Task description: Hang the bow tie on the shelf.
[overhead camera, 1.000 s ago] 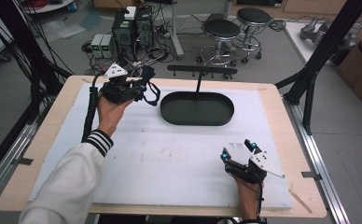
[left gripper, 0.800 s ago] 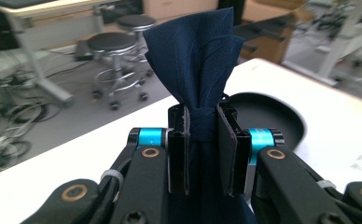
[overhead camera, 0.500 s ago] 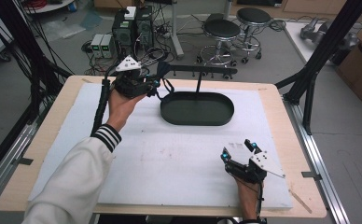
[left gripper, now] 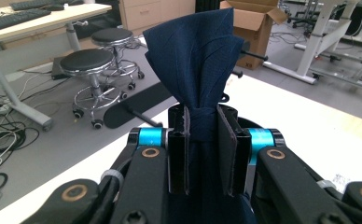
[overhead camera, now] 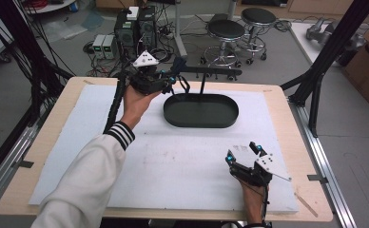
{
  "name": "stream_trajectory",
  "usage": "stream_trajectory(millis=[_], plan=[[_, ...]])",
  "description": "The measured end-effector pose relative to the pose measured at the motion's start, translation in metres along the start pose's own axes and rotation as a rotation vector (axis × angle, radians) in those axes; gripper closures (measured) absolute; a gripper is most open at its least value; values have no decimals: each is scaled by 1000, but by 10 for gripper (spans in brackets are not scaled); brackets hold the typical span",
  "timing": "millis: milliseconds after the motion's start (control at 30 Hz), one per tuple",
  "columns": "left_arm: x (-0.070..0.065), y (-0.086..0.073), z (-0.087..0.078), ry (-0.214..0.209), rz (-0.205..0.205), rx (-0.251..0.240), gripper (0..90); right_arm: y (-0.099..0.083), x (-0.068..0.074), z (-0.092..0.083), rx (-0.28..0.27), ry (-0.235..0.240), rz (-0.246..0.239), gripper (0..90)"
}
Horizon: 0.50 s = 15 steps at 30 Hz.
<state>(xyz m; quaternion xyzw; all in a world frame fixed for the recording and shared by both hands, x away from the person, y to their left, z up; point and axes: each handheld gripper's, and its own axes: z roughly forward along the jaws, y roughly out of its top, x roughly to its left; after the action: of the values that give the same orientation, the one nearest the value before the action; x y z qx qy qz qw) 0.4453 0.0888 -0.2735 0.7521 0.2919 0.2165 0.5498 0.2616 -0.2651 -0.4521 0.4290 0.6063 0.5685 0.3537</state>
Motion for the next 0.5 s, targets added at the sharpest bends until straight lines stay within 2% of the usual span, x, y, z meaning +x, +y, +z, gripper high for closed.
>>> stream_trajectory(millis=[300,400,433,500], plan=[[2,12,24,10,16,-3,755,0,0,-1,-9,-1,3,103],[3,12,30,17,12,-5,756,0,0,-1,-8,-2,9,103],[4,12,32,12,-2,-8,756,0,0,-1,-7,-2,8,103],[4,10,36,12,7,5,755,0,0,-1,-8,-2,10,103]])
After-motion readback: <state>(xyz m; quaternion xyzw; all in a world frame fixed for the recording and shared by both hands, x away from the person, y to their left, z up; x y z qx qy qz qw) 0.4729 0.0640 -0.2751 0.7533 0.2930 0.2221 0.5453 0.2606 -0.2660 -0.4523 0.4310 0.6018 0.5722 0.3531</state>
